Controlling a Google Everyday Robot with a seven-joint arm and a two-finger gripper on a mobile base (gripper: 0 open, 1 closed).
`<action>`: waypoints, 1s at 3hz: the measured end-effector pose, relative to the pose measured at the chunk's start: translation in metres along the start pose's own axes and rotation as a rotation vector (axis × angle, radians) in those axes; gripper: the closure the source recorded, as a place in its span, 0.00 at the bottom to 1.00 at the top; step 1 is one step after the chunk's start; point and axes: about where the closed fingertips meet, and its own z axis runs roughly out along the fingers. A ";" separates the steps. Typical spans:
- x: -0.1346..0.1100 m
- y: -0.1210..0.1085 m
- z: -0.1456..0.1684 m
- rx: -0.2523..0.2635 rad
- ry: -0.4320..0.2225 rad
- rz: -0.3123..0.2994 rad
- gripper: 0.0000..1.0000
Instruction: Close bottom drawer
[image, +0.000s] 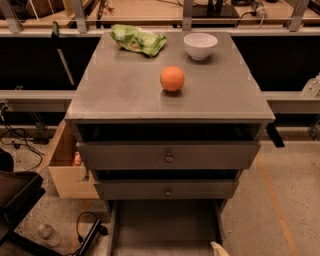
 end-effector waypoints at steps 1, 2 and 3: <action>0.014 0.008 0.023 -0.012 -0.014 0.012 0.00; 0.025 0.016 0.046 -0.033 -0.020 0.024 0.00; 0.045 0.033 0.077 -0.090 0.004 0.045 0.27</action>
Offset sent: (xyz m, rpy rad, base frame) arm -0.0088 0.0177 -0.0930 0.0422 0.0551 -0.0012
